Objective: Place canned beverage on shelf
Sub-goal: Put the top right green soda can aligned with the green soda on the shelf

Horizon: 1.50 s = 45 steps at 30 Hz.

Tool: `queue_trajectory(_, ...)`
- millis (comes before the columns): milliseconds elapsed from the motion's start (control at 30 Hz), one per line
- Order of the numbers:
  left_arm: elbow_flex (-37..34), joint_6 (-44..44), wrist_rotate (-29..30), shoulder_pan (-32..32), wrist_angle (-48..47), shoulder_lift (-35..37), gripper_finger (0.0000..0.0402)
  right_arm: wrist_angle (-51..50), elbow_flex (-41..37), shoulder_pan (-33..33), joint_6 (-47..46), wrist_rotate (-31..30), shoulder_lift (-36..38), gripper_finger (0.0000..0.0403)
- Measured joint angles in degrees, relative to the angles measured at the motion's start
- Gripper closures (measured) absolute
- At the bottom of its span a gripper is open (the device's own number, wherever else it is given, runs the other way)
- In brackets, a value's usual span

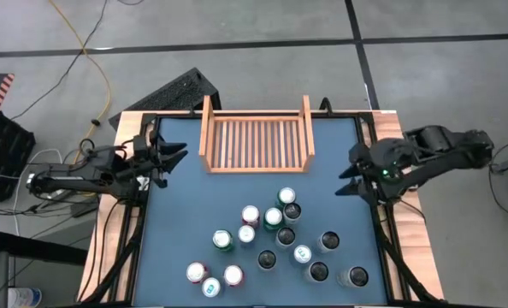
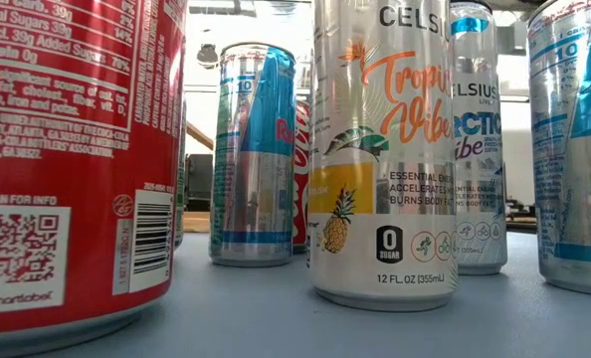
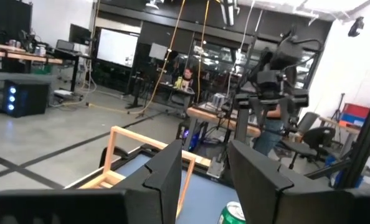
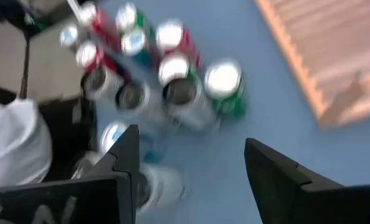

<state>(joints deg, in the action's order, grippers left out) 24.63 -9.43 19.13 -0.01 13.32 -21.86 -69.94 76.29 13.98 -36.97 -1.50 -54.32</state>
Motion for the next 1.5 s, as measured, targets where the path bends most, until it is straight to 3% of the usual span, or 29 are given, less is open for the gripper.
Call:
queue_trajectory(267, 0.01, 0.23, 2.08, 0.00, -1.00, -1.72, 0.0281, -13.87, 2.51, 16.98, -33.76, 4.84, -6.15, 0.0196)
queue_trajectory(433, 0.01, 0.24, 2.17, 0.00, -0.89, -1.77, 0.0281, -10.74, 2.29, 30.15, -52.94, 6.48, -9.07, 0.0196)
queue_trajectory(567, 0.01, 1.47, 2.21, 0.00, -0.90, -1.77, 0.0281, -6.12, 2.29, 39.50, -65.33, 3.71, -12.27, 0.0196)
queue_trajectory(767, 0.01, 1.69, 2.25, 0.00, -0.80, -1.77, 0.0281, -0.09, 2.29, 48.32, -75.68, 3.10, -19.21, 0.0196)
queue_trajectory(1000, 0.01, 1.64, 2.24, 0.00, -0.96, -1.77, 0.0281, -0.66, 2.25, 50.64, -70.20, 3.05, -26.29, 0.0196)
queue_trajectory(1267, 0.01, 0.77, 2.21, 0.00, -0.98, -1.77, 0.0281, -6.59, 2.25, 39.60, -50.43, 2.46, -22.59, 0.0222)
queue_trajectory(1333, 0.01, 0.78, 2.21, 0.00, -0.98, -1.77, 0.0281, -7.23, 2.25, 34.83, -42.76, -0.59, -20.49, 0.0232)
queue_trajectory(1500, 0.01, 1.84, 2.82, 0.00, -0.83, -1.77, 0.0281, -3.83, 2.29, 22.19, -23.60, -16.15, -16.72, 0.0250)
